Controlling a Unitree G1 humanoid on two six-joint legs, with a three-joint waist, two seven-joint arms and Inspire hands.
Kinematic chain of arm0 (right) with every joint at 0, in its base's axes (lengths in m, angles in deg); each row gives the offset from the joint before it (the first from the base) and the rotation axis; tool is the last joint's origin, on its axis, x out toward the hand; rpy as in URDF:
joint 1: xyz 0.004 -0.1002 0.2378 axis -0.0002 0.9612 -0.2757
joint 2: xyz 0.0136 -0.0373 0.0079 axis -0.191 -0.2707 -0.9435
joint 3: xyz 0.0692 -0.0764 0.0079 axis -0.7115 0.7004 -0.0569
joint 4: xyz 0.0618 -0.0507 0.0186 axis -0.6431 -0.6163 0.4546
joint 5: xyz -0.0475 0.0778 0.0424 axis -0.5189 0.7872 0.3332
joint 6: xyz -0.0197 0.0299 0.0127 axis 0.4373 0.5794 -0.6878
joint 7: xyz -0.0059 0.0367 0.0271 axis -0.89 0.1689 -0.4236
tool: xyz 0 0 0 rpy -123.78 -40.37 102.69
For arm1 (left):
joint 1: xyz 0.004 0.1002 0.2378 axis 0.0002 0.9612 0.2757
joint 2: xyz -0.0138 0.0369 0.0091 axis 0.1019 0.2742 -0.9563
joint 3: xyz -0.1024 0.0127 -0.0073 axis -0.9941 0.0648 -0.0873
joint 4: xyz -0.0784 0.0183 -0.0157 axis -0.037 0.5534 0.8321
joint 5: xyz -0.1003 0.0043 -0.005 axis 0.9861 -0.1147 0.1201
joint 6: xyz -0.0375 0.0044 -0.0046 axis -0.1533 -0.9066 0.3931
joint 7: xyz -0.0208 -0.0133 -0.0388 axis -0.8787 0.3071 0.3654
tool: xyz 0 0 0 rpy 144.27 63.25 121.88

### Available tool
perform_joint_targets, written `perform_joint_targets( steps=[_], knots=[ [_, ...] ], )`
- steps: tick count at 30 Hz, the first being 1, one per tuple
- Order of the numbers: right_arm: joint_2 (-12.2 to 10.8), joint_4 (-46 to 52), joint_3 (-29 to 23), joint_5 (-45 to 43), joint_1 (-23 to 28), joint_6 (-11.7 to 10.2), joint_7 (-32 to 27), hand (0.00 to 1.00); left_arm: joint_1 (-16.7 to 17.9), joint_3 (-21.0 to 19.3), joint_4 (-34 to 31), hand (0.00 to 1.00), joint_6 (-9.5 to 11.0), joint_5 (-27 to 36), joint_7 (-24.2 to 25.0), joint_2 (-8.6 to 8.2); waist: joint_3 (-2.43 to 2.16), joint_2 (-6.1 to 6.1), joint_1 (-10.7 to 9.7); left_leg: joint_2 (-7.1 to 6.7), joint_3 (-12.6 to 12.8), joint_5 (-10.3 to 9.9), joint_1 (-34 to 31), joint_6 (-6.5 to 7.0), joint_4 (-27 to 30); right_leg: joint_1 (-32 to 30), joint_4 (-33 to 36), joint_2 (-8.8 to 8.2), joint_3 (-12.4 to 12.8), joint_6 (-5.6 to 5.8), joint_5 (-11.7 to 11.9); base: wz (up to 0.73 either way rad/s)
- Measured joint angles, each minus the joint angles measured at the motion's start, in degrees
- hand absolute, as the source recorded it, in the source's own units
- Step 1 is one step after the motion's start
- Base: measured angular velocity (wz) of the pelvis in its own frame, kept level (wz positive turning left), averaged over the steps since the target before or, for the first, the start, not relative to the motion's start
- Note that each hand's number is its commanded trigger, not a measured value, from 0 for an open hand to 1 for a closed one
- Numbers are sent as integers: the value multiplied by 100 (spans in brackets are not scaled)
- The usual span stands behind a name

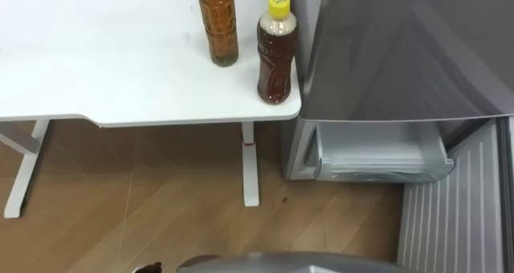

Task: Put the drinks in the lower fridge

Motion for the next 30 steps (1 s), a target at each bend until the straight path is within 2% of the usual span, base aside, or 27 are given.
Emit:
perform_joint_targets(
  steps=[12, 18, 23, 27, 30],
  knots=[
    [-8, -31, 33, 14, -6, -29, -94, 0, -11, 22, -10, 0, 0, 3, 18, -34, -14, 42, 16, -6, 16, 0, 12, 0, 18, 7, -5, -4, -26, 0, 0, 0],
    [-34, -63, 79, 16, -2, -14, -83, 0, 0, 21, 12, 0, -1, 2, 69, -35, -20, -13, 21, -6, 9, 1, 25, 0, 11, 21, -10, -5, -25, 1, -1, 0],
    [-46, -77, 52, 57, -5, 18, -89, 0, 32, 12, 12, 0, -6, 33, 40, -40, -5, -45, 16, -51, 7, 0, 28, 0, 24, 39, -21, -11, -29, 9, -7, 1],
    [-52, -129, -21, 44, -6, 21, -103, 0, 57, -91, 9, 0, -6, 298, -155, -65, -7, -37, 4, -61, -33, -5, 17, 10, 56, 40, -17, -22, -35, 19, -12, 2],
    [-59, -124, -12, 44, -2, 81, -112, 0, 82, -137, 9, 0, -4, 798, -445, -80, -10, -4, 11, -61, -34, -14, 3, 23, 80, 39, -9, -24, -20, 22, -14, 0]
  ],
)
